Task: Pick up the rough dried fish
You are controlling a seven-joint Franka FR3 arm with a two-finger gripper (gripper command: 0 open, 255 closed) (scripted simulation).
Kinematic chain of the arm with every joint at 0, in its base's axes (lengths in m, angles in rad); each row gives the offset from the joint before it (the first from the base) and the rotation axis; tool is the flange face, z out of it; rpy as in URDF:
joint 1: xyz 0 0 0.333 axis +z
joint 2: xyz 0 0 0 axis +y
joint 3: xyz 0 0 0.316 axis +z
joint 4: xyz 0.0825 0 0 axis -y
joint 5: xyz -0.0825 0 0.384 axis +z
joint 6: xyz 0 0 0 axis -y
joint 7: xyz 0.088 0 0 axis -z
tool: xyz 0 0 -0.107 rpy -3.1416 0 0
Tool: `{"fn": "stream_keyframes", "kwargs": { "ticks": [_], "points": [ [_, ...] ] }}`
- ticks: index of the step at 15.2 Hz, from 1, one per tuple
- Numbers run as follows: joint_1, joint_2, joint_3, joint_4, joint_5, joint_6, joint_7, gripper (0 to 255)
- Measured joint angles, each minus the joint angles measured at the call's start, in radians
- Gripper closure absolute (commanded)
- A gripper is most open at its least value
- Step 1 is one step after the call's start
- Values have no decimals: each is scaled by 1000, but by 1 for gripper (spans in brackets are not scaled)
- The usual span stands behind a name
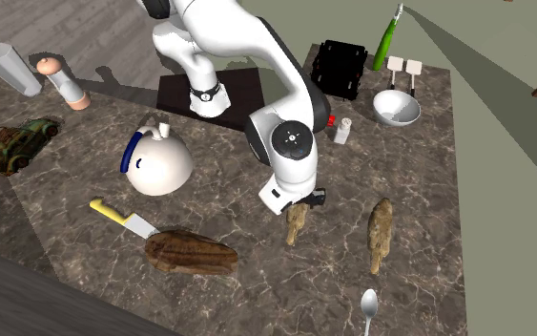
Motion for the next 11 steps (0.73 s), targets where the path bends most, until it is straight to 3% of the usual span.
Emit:
{"fn": "stream_keyframes", "kwargs": {
  "ticks": [11],
  "points": [
    [-1,-11,1,12,2,-23,2,255]
  ]
}}
